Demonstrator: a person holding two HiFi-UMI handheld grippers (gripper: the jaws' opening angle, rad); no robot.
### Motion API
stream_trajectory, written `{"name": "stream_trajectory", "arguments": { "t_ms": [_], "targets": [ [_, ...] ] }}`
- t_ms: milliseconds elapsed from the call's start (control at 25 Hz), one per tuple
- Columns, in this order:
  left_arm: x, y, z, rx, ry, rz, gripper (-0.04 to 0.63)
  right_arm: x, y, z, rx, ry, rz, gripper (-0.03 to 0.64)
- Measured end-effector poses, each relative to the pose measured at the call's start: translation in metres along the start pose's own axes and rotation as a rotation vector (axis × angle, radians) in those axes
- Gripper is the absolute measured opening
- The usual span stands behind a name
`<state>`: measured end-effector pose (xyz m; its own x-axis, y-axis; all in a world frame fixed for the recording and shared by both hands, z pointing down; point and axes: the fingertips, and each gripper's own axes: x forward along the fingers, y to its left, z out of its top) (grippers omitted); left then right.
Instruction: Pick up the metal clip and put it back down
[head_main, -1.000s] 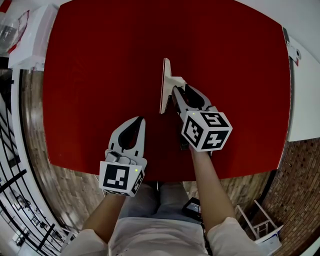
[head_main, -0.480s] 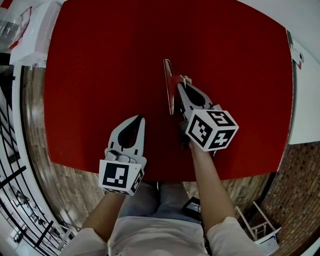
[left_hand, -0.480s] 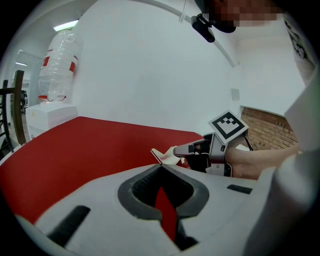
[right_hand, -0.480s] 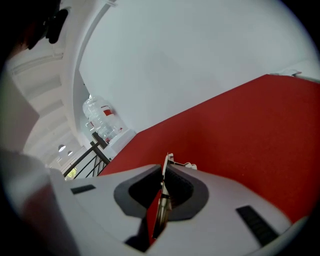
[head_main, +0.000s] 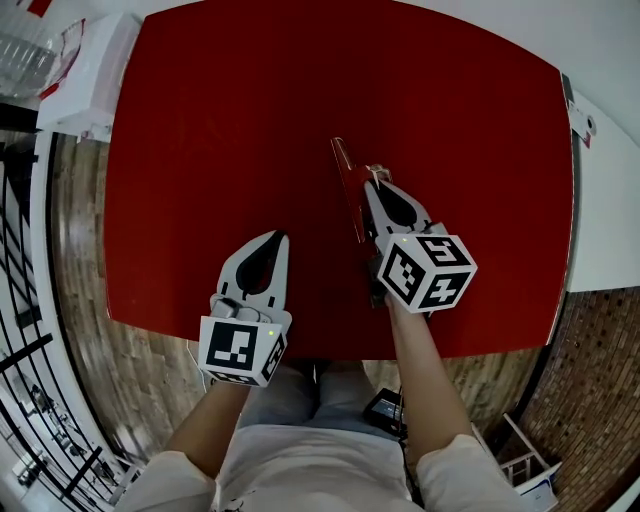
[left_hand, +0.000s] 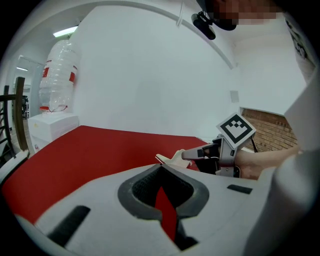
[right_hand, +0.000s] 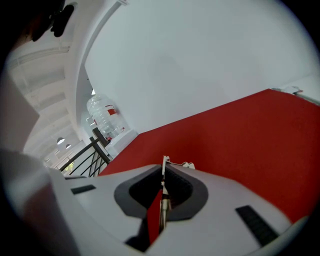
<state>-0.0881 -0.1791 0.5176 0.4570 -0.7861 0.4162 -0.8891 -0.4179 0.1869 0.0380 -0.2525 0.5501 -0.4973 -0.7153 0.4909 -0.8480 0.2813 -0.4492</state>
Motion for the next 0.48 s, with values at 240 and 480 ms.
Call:
{"name": "stream_trajectory", "arguments": {
  "t_ms": [240,480],
  "targets": [
    [-0.027,0.001,0.028,-0.003,-0.015,0.014,0.006,-0.049,0.029,0.024,-0.082,-0.026,-0.004,0.018],
    [-0.068,-0.018,0.067,0.024,-0.051,0.021,0.006,-0.114,0.063,0.061,-0.136,-0.099,0.008,0.018]
  ]
}}
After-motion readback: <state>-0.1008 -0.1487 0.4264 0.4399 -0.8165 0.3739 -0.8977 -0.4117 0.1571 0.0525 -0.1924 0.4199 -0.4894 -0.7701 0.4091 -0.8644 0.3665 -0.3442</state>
